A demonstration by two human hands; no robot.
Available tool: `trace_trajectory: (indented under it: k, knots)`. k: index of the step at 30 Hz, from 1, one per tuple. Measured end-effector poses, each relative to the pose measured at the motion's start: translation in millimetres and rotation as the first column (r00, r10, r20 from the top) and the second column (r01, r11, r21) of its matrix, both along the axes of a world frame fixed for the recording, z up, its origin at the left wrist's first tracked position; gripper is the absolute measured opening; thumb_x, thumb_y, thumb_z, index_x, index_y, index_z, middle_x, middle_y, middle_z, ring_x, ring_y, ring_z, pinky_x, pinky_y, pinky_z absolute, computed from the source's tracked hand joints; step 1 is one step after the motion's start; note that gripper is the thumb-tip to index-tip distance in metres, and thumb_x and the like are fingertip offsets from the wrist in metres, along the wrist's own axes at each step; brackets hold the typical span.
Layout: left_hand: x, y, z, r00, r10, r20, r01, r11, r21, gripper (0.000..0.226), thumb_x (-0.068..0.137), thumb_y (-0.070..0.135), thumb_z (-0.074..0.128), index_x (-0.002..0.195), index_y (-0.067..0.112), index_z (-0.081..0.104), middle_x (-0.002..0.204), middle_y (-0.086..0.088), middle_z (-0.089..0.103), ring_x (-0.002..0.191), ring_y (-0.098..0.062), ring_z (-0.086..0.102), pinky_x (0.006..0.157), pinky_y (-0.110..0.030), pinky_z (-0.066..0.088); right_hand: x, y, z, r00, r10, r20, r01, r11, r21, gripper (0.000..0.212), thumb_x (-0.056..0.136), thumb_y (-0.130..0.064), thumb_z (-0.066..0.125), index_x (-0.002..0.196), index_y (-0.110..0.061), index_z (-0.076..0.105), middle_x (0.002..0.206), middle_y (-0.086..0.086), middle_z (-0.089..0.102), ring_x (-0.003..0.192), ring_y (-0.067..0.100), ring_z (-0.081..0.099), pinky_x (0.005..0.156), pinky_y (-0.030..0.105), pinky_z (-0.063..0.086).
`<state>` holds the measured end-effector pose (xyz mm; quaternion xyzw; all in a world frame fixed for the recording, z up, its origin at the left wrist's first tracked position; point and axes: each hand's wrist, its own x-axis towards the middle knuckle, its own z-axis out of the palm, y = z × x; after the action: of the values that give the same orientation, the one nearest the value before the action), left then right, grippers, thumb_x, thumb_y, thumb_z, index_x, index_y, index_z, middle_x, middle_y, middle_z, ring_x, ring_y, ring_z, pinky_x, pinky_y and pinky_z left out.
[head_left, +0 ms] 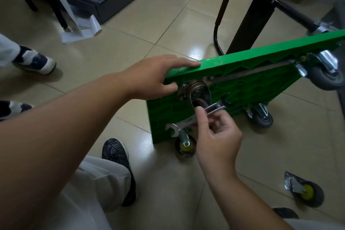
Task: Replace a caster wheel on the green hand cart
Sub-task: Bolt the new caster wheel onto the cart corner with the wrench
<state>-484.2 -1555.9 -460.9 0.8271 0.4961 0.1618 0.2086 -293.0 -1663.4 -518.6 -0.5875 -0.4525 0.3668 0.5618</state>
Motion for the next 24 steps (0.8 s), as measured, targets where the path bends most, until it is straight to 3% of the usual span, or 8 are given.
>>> trace_trajectory:
  k: [4,9,14,16,20,22,24]
  knots:
    - [0.5,1.8,-1.3,1.0,0.016,0.027,-0.016,1.0,-0.021,0.069,0.095,0.019,0.063,0.151,0.054,0.04,0.145,0.008,0.055,0.106,-0.01,0.051,0.08,-0.03,0.047,6.0,-5.8,-1.4,0.894,-0.202,-0.399,0.093,0.956,-0.277,0.024,0.093,-0.022,0.075,0.08,-0.008,0.061,0.058,0.002,0.063,0.053,0.01,0.055,0.049,0.02,0.045]
    - [2.1,1.9,2.7,1.0,0.011,0.02,-0.01,1.0,-0.022,0.066,0.094,0.023,0.064,0.149,0.053,0.043,0.147,0.008,0.054,0.116,-0.015,0.055,0.09,-0.045,0.056,25.5,-21.4,-12.0,0.618,-0.297,-0.728,-0.044,0.911,-0.409,0.013,0.089,-0.003,0.072,0.097,0.004,0.065,0.084,0.015,0.073,0.078,0.021,0.075,0.07,0.026,0.061]
    - [7.4,0.8,6.1,1.0,0.013,-0.026,-0.013,1.0,0.017,0.062,0.093,0.026,0.065,0.147,0.05,0.045,0.141,0.01,0.057,0.104,-0.013,0.056,0.084,-0.044,0.057,36.7,-27.4,-38.2,0.506,-0.326,-0.799,-0.108,0.895,-0.434,0.009,0.095,0.003,0.061,0.103,-0.001,0.059,0.088,0.019,0.076,0.082,0.029,0.078,0.068,0.028,0.063]
    - [9.2,0.2,6.2,1.0,0.02,-0.018,-0.02,1.0,0.013,0.062,0.094,0.023,0.066,0.147,0.048,0.046,0.14,0.01,0.057,0.104,-0.015,0.058,0.084,-0.044,0.058,34.4,-25.6,-45.4,0.421,-0.304,-0.855,-0.191,0.891,-0.411,0.008,0.097,0.0,0.058,0.105,0.0,0.059,0.1,0.028,0.074,0.092,0.033,0.077,0.07,0.031,0.063]
    - [9.5,-1.1,6.8,1.0,0.027,-0.002,-0.027,1.0,-0.003,0.06,0.094,0.021,0.065,0.147,0.044,0.049,0.141,0.005,0.06,0.113,-0.023,0.061,0.088,-0.046,0.057,31.3,-26.1,-54.3,0.291,-0.221,-0.931,-0.368,0.872,-0.322,0.035,0.095,0.0,0.06,0.127,0.012,0.054,0.128,0.032,0.064,0.117,0.038,0.068,0.083,0.034,0.062]
    - [9.8,-2.0,7.4,0.999,0.035,-0.002,-0.035,0.999,-0.006,0.06,0.091,0.027,0.062,0.147,0.043,0.049,0.141,0.005,0.06,0.115,-0.024,0.062,0.09,-0.047,0.057,32.0,-29.7,-56.2,0.269,-0.167,-0.949,-0.452,0.848,-0.277,0.033,0.093,0.003,0.061,0.125,0.009,0.054,0.128,0.033,0.064,0.12,0.038,0.067,0.085,0.033,0.061]
    - [10.7,-2.7,8.1,0.999,0.037,0.004,-0.037,0.999,-0.016,0.059,0.092,0.027,0.062,0.147,0.044,0.05,0.141,0.005,0.06,0.115,-0.024,0.062,0.089,-0.048,0.057,31.1,-32.9,-56.3,0.317,-0.086,-0.945,-0.531,0.809,-0.252,0.029,0.089,0.006,0.062,0.117,0.004,0.055,0.123,0.034,0.066,0.116,0.038,0.069,0.083,0.031,0.061]
